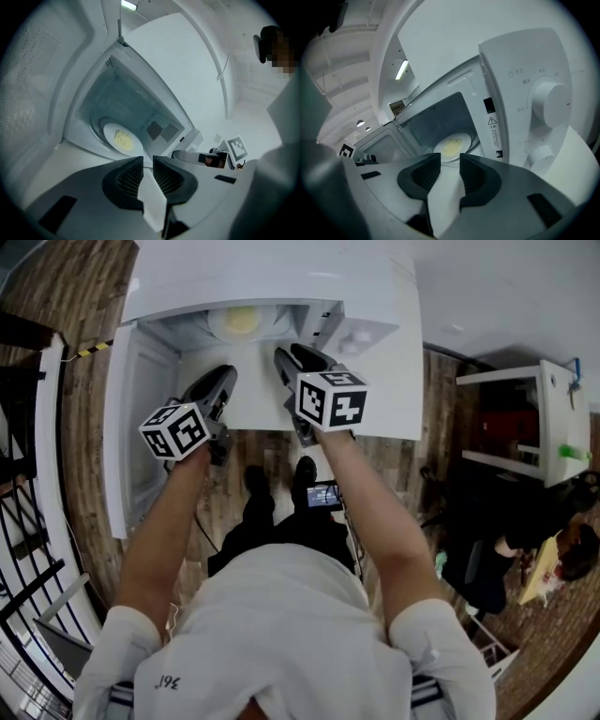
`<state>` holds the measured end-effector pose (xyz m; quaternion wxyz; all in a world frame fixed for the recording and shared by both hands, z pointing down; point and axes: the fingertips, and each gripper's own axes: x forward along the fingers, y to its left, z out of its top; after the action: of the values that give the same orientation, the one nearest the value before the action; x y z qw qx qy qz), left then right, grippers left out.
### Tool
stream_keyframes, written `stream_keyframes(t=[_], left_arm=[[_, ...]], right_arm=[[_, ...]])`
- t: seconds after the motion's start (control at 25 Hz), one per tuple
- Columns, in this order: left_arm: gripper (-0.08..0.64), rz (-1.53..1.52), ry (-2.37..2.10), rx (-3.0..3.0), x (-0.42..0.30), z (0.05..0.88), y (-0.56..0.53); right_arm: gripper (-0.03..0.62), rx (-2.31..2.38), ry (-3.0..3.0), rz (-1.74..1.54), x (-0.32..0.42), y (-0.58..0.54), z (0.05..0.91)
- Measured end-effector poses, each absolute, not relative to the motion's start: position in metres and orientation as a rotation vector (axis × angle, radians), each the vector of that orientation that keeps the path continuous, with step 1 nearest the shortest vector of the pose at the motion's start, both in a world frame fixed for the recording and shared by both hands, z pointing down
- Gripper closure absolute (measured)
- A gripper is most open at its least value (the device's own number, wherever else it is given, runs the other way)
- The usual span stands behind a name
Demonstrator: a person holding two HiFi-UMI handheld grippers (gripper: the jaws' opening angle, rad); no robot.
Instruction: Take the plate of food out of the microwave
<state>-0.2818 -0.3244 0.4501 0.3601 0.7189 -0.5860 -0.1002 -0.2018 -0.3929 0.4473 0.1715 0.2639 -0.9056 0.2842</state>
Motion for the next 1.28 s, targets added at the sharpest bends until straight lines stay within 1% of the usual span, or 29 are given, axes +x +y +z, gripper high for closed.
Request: stream_keyframes(t=[0.24,0.32,0.44,0.8,0.92,1.28], left_arm=[[0.511,-0.24,-1.516,1.818,-0.292,0.465,-0.337],[0.511,-0.236,-1.516,1.805,-0.296,0.469,-0.341],[0.511,-0.222,-1.528,1.793,-0.302,0.475,-0.347],[0.511,-0.224,-1.564,1.74,-0.323,0.488,-0.361],[0.511,-0.237,-1.572,1.724,-0.327,0.491,-0.365],[0.511,-0.233,-1.556,1.706,-0.329,0.499,-0.371]], right_arm=[[0.485,0.785,-2.524,0.848,-0.22,-0.412,0.464],[0.467,0.81,-2.503,0.859,-0.224,-0.418,0.469],[0.457,0.839,-2.472,0.876,-0.233,-0.427,0.478],[0.452,0.921,-2.388,0.922,-0.251,-0.448,0.502],[0.433,0.942,-2.364,0.917,-0.255,-0.451,0.505],[0.434,0.971,-2.293,1.025,-0.262,-0.455,0.517]])
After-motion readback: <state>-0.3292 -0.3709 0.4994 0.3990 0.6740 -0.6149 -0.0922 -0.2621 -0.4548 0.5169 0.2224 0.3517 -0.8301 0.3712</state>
